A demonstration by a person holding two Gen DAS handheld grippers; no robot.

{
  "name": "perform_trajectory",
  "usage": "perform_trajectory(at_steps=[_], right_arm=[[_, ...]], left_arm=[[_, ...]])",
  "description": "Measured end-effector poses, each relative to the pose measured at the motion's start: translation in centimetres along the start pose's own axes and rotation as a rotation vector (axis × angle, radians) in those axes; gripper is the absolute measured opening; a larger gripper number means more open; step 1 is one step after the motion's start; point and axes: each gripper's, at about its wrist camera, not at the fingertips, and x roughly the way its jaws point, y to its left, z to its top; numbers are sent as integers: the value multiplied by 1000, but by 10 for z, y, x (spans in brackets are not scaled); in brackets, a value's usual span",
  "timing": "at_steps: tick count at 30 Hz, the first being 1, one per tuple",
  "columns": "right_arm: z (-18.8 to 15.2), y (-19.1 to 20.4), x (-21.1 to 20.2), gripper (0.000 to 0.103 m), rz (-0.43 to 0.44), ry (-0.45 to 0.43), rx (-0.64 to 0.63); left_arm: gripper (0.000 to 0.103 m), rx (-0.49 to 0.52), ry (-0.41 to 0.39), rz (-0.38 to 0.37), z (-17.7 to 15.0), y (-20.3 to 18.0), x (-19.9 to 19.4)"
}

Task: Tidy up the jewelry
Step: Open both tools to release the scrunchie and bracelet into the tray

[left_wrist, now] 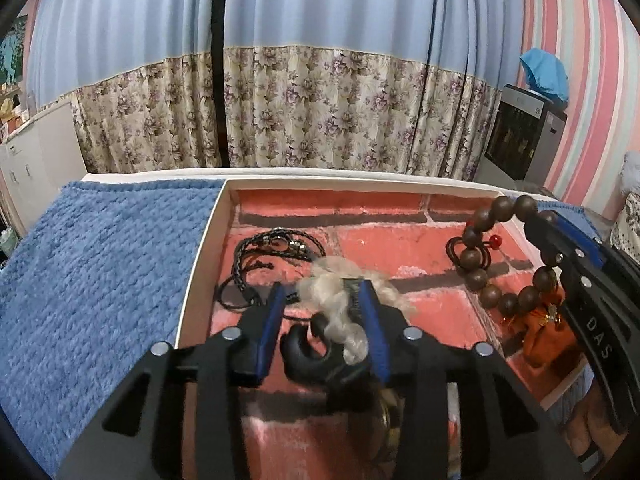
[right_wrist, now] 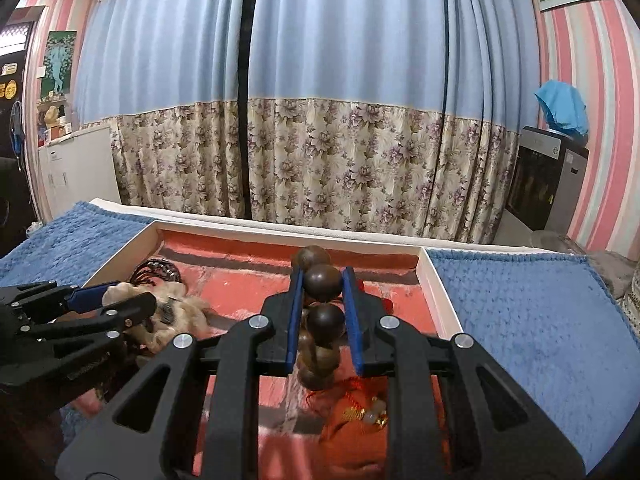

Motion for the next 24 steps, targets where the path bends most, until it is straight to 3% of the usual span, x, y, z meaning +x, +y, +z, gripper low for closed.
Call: perform_trajectory(at_steps=[3,6,7,8,19,22,24], right_arm=[[-3,-1,-3,25,8,26,13],[-5,-3,-9,46,3,31,22],[-6,-3,-11,58,-2,30,24],[-6,-5,-13,62,-3,23,25],[-14,-11,-31,67,6,39,34],[-13,-16,-43,81,-38,-14,41],[-12,-24,-47,82,-55,-19,51]], left_arm=[[48,15,12,2,-5,-4,-3],[50,19,26,-3,-9,-6,-8],[53,18,25,0,-10,-6,-10],[61,16,30,7,-11,-6,-11],[65,-1,46,17,-22,3,-29],[65,4,43,20,-24,3,-36],[65,6,39,24,-26,3,-41]])
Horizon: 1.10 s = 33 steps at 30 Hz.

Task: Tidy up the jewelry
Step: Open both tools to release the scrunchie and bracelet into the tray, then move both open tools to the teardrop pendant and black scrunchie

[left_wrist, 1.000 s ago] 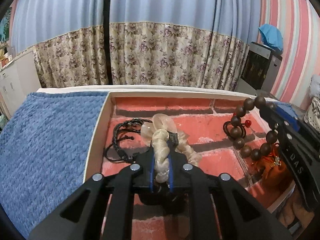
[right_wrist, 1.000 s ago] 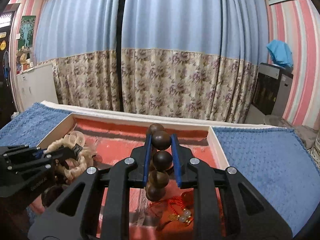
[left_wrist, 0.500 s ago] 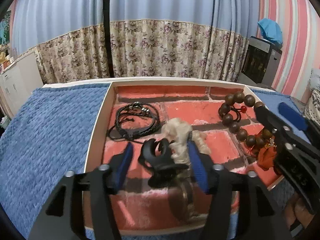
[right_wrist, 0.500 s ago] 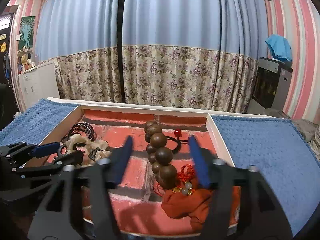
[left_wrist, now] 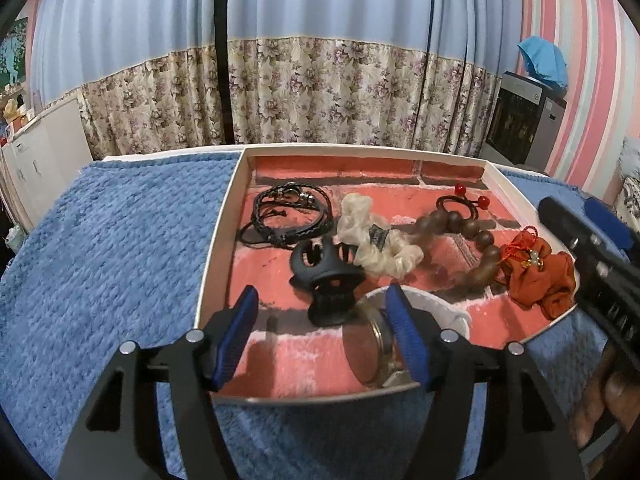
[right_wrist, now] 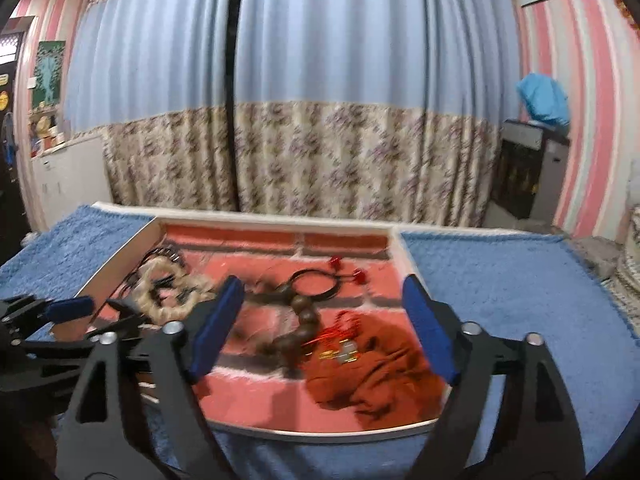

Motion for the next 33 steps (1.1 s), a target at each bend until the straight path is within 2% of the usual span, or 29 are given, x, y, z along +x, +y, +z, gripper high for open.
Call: perform_trajectory(at_steps=[8,16,21,23,29,33], right_arm=[[1,-20,-12,82,-6,21,9],[0,-39,-50,82,8,14,10],[7,-85,-88,83,29,31,52],[6,-106,-103,85,15,46,50],[-19,-167,-146,87,-16,82,37],[-42,-203,-160,90,-6,142,53]], left_arm=[[65,-5,-30,6,1,6,-25],[65,3,-64,-2,-5,0,-64],[65,4,-87,-29,-10,-6,-99],[68,22,-87,-11,-14,-14,-112],[71,6,-60,-40,-39,-38,-136],[71,28,-45,-85,-60,-77,-145]])
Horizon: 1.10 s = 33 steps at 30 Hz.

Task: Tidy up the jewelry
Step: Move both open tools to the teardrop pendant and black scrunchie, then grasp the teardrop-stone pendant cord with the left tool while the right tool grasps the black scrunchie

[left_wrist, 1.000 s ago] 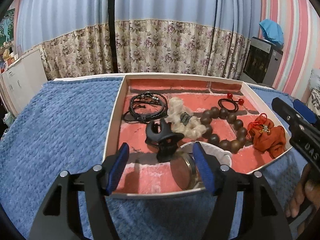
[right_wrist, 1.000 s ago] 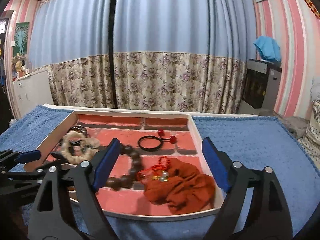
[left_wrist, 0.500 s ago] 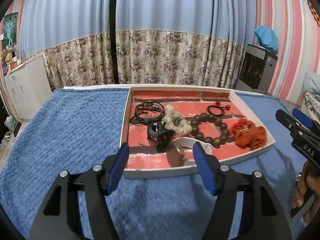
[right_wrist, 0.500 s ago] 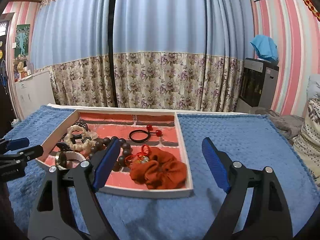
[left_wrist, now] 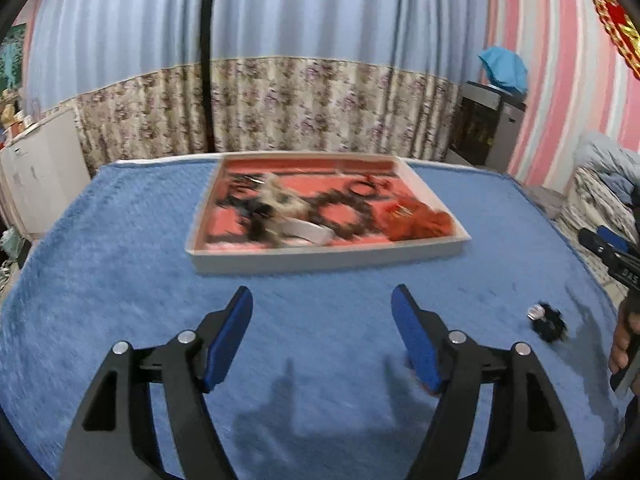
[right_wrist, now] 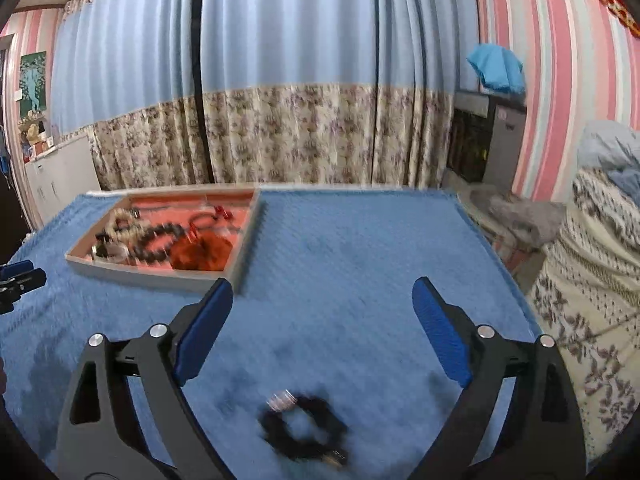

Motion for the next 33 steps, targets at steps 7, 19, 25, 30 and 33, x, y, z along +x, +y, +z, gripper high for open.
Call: perform_trajectory(at_steps=[7,19,25,30,33], right_arm=[[-44,-9,8,94,65,126,2],[-68,12,48,98,69,298,-51],[-70,12,56,95,21,322,-49],[-72,18,59,63,75,338,-76],[-73,21,55,36,74,321,-86]], left_arm=[[72,55,71,-43,-28,-63,24],[72,57,141,-34,-37,-73,63],[71,49,210,-33,-43,-72,83],[45,39,207,-9,-43,-69,85],[22,10,203,-28,-44,-62,84]])
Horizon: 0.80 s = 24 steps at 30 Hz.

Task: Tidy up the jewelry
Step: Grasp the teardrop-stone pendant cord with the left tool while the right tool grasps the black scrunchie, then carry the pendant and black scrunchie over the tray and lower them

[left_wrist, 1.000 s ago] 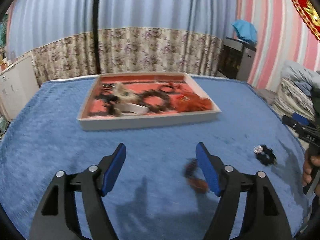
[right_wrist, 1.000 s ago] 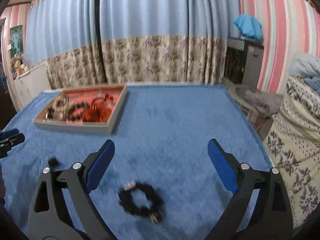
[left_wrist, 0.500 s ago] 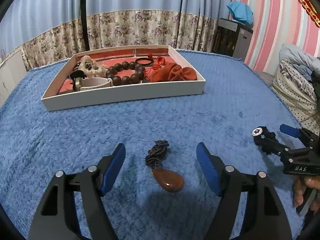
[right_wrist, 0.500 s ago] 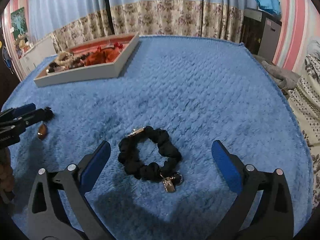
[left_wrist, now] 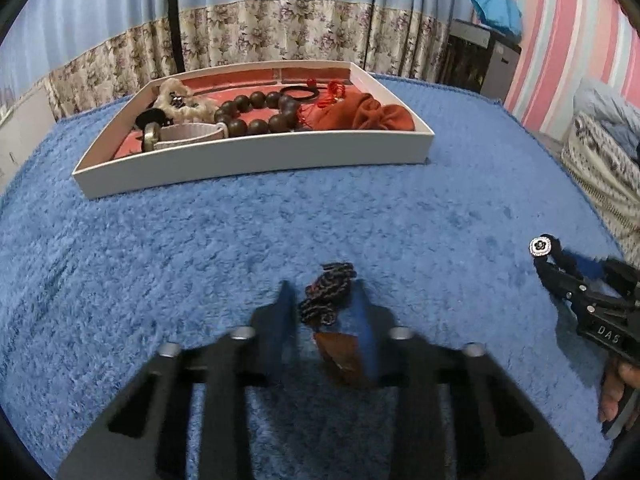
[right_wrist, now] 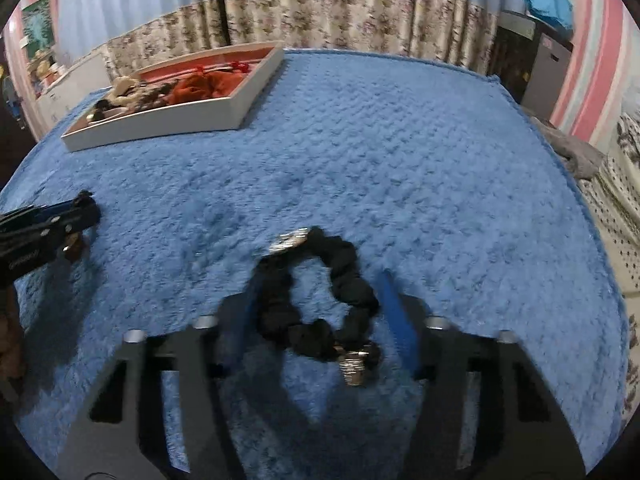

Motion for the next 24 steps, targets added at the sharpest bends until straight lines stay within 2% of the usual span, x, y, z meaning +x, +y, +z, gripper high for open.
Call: perform_trajectory(at_steps=[1,4,9,13,17,24], right_arm=[[0,0,-1,24,-3,-2,4],[-1,-4,-2,19,13,-10,33],[-2,-12,-8,17,71,-18,87],[2,-9,-19,17,62,-37,95],[17,5,-32,17,53,-72,77],[53,51,-35,17,55,-109,23]], left_arm=[[21,-9,-1,-17,0,3,0],[21,1,-8,-24,0,5,-5],[20,32,-41,-21,-2,9,-22],[20,38,-59,-11,1,20,-35],[20,71,-103,39,9,34,-47],[20,41,-131,41,25,65,-54]])
